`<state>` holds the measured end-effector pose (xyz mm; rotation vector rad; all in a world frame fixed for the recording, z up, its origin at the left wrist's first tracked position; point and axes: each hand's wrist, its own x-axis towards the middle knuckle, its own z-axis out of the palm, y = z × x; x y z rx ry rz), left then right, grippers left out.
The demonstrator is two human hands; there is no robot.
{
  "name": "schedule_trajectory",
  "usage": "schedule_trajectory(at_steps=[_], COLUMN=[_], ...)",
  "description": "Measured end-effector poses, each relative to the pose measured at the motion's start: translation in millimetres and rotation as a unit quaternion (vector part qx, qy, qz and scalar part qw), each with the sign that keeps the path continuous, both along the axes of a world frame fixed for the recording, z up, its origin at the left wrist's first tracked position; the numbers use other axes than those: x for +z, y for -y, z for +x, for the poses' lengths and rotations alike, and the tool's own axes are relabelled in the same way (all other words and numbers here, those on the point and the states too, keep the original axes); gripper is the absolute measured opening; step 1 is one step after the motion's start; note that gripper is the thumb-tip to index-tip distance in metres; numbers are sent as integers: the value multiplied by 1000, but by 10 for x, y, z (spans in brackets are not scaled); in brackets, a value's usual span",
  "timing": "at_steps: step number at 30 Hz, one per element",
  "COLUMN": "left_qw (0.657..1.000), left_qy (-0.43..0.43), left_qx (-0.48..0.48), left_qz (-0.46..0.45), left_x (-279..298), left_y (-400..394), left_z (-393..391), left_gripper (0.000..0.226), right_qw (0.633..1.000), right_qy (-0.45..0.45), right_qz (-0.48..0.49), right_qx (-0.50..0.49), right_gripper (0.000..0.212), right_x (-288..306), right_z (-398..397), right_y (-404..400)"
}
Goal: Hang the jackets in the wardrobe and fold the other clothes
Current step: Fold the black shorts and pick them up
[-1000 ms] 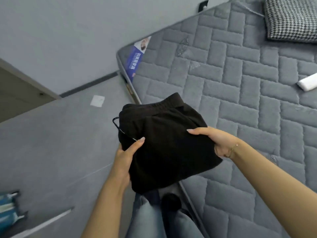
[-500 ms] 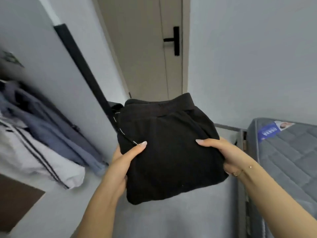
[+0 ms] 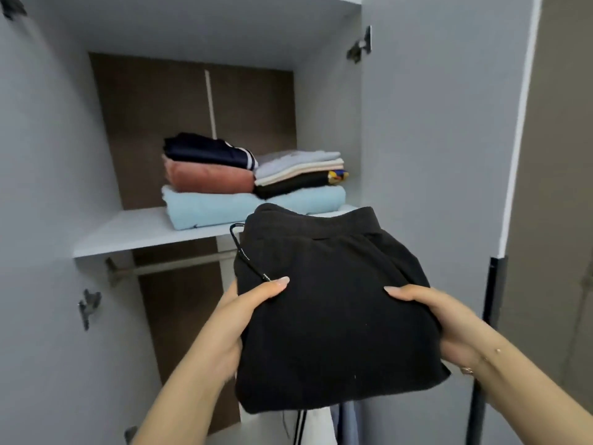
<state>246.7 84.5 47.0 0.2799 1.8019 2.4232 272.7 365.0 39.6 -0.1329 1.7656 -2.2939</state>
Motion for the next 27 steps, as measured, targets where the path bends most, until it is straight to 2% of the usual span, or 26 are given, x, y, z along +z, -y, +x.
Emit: schedule_trajectory(at_steps=[3, 5, 7, 10, 13, 17, 20, 23, 27], left_qw=[999, 998, 996, 991, 990, 983, 975, 965, 959], left_qy=[-28, -38, -44, -67, -74, -87, -92, -90, -76], left_qx=[39, 58, 80, 111, 106, 140, 172, 207, 228], left_qz=[-2, -4, -9, -31, -52, -78, -104, -131, -151], left_x=[442, 762, 1106, 1675, 2281, 2930, 3279, 3529, 3636], left_y=[203, 249, 234, 168, 30, -115, 48, 352, 611], left_z=[-353, -631, -945, -1521, -2157, -2947, -3333, -3582, -3894], left_gripper=[63, 63, 54, 29, 11, 12, 18, 30, 23], right_qw=[999, 997, 994, 988, 981, 978, 976, 975, 975], right_qy=[-36, -58, -88, -134, -182, -203, -206, -197, -181], right_qz=[12, 14, 12, 13, 25, 30, 28, 34, 53], right_qx=[35, 49, 62, 70, 59, 40, 66, 99, 115], right_gripper=[40, 33, 33, 34, 32, 30, 26, 17, 20], right_x=[422, 725, 1057, 1619, 2233, 2939, 3297, 3503, 3632], right_z=[-588, -1003, -1438, -2087, -2715, -3516, -4047, -4460, -4830], right_y=[199, 262, 281, 224, 101, -33, 128, 467, 696])
